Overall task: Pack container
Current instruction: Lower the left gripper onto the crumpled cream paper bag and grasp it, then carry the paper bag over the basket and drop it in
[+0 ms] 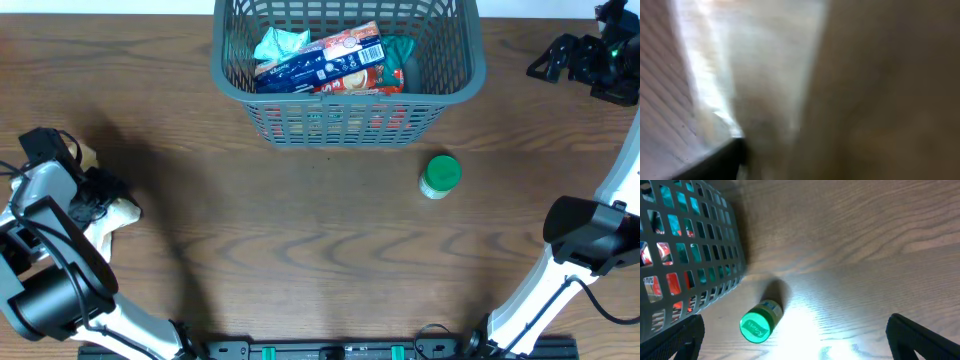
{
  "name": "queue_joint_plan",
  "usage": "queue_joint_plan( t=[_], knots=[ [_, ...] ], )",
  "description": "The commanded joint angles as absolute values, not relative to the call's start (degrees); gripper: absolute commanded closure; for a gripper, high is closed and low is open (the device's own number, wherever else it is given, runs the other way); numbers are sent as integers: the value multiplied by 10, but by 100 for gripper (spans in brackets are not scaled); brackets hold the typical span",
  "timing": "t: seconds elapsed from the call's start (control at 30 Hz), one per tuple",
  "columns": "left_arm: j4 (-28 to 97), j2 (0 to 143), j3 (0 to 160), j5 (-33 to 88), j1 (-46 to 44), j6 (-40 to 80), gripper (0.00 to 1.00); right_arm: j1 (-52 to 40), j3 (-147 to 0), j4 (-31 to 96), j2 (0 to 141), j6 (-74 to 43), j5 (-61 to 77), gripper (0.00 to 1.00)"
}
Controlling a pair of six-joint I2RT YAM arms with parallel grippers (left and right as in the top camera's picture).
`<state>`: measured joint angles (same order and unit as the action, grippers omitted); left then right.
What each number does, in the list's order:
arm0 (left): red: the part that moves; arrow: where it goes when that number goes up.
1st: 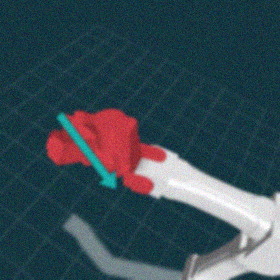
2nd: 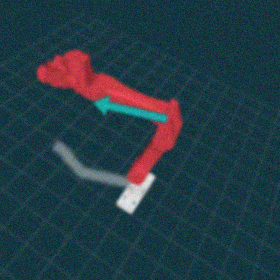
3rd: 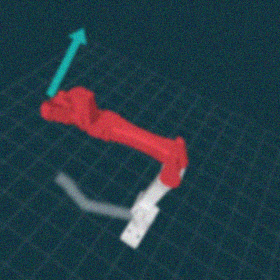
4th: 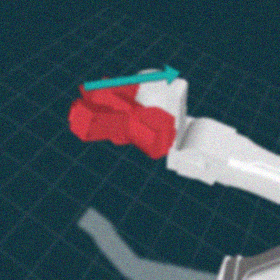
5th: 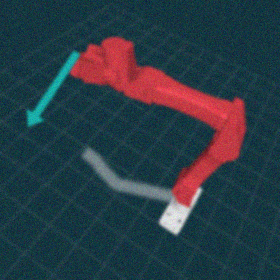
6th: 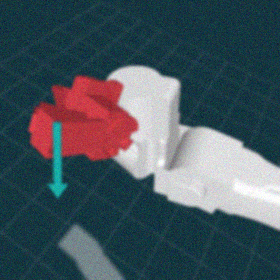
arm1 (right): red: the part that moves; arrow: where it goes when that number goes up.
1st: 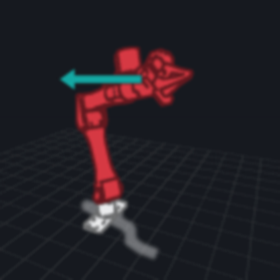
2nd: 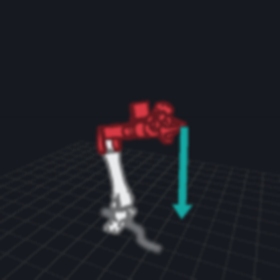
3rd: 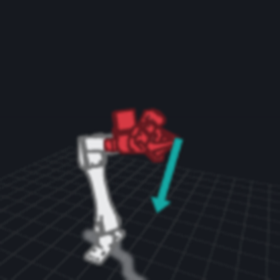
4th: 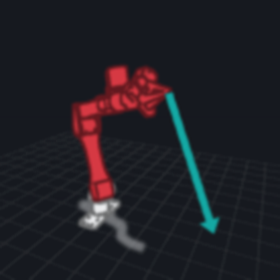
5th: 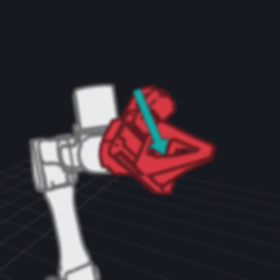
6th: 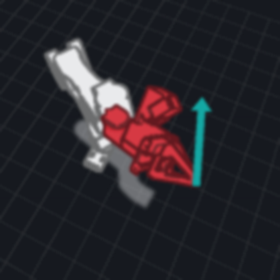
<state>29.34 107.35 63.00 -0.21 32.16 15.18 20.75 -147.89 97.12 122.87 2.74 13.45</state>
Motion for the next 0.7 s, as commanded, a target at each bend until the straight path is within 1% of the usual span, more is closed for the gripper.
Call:
queue_joint_plan(
  t=[0.0,0.07,0.17,0.23,0.27,0.37,0.47,0.57,0.67],
  knots=[
    [302,1086,623,-4,324,146,57,204,-1477,973,1231,35,135,1],
    [306,1063,623,-4,324,146,71,204,-1477,973,1231,35,135,1],
    [312,1012,626,-4,320,146,81,204,-1477,973,1231,35,135,1],
    [335,971,636,-4,315,146,92,204,-1477,973,1231,39,135,1],
    [349,953,644,-2,311,146,94,204,-1477,973,1231,39,135,1],
    [431,903,699,32,298,147,95,204,-1477,973,1231,39,135,1],
    [524,885,785,55,282,151,95,204,-1477,973,1231,44,135,1],
    [608,885,901,76,250,145,95,204,-1477,973,1231,53,135,1],
    [645,890,1007,77,198,130,95,204,-1477,973,1231,53,135,1]
  ],
)
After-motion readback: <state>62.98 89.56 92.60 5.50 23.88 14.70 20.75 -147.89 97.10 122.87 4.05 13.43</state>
